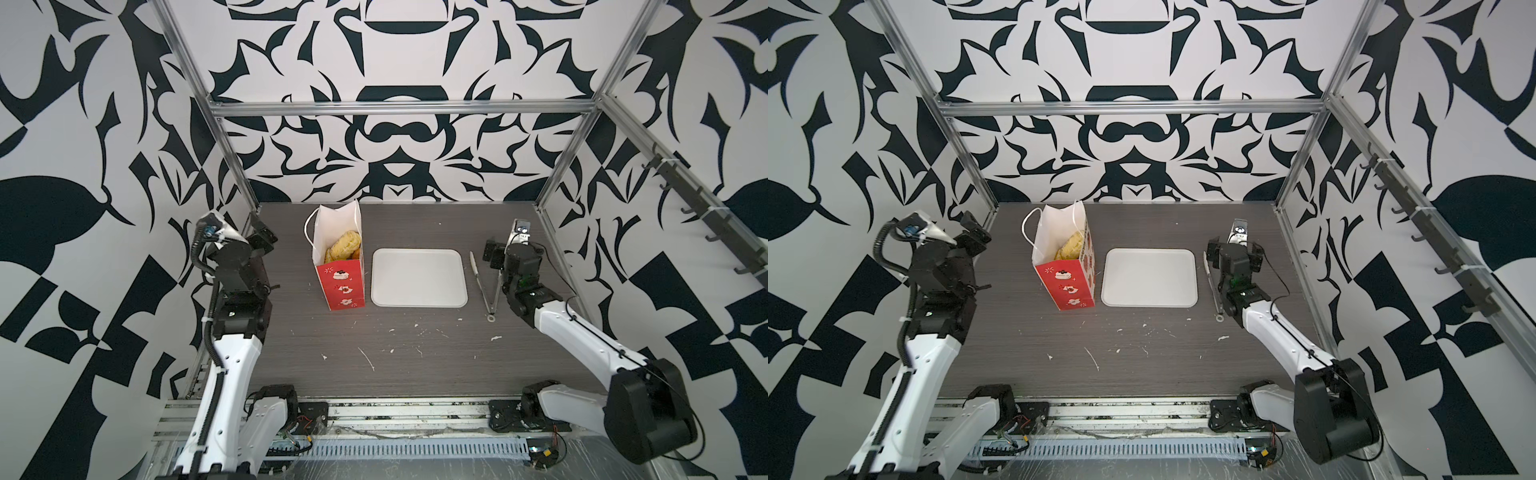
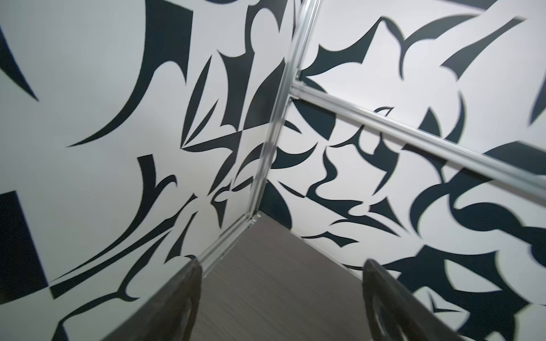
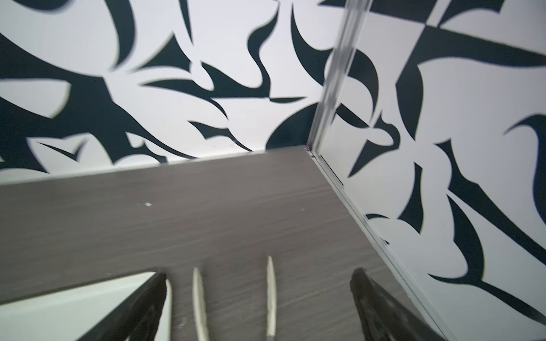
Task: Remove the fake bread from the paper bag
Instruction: 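Move the left gripper to the paper bag's rim while the right moves over the tray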
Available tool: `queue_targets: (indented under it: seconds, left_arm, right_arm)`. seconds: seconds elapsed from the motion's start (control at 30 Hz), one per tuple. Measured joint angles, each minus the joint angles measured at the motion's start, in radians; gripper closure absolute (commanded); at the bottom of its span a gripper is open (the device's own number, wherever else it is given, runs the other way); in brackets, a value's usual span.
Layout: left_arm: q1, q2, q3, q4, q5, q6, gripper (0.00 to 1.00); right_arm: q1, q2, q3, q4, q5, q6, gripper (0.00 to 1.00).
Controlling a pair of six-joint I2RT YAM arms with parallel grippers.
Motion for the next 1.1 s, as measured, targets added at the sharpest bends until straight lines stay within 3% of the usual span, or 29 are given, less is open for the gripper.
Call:
queue_targets:
  seconds: [0.2, 0.43, 0.67, 1.1]
  left_arm:
    - [-0.024, -0.025, 0.237, -0.395, 0.275, -0.018, 0.12]
    - [-0.091, -0.051, 0.256, -0.646, 0.487, 0.054, 0.2]
    - [-0.152, 0.112, 0.298, -0.726, 0.496, 0.11, 0.24]
    - [-0.201, 0.367, 0.397, -0.671, 0.365, 0.109, 0.36]
  right_arm:
    - [0.088, -0.013, 0.108, -0.253, -0.115, 0.077, 0.01]
    - [0.227, 0.074, 0.126, -0.403, -0.251, 0.14, 0.02]
    - [0.343, 0.172, 0.133, -0.452, -0.299, 0.154, 0.02]
    - [0.348, 0.172, 0.133, -0.458, -0.297, 0.166, 0.02]
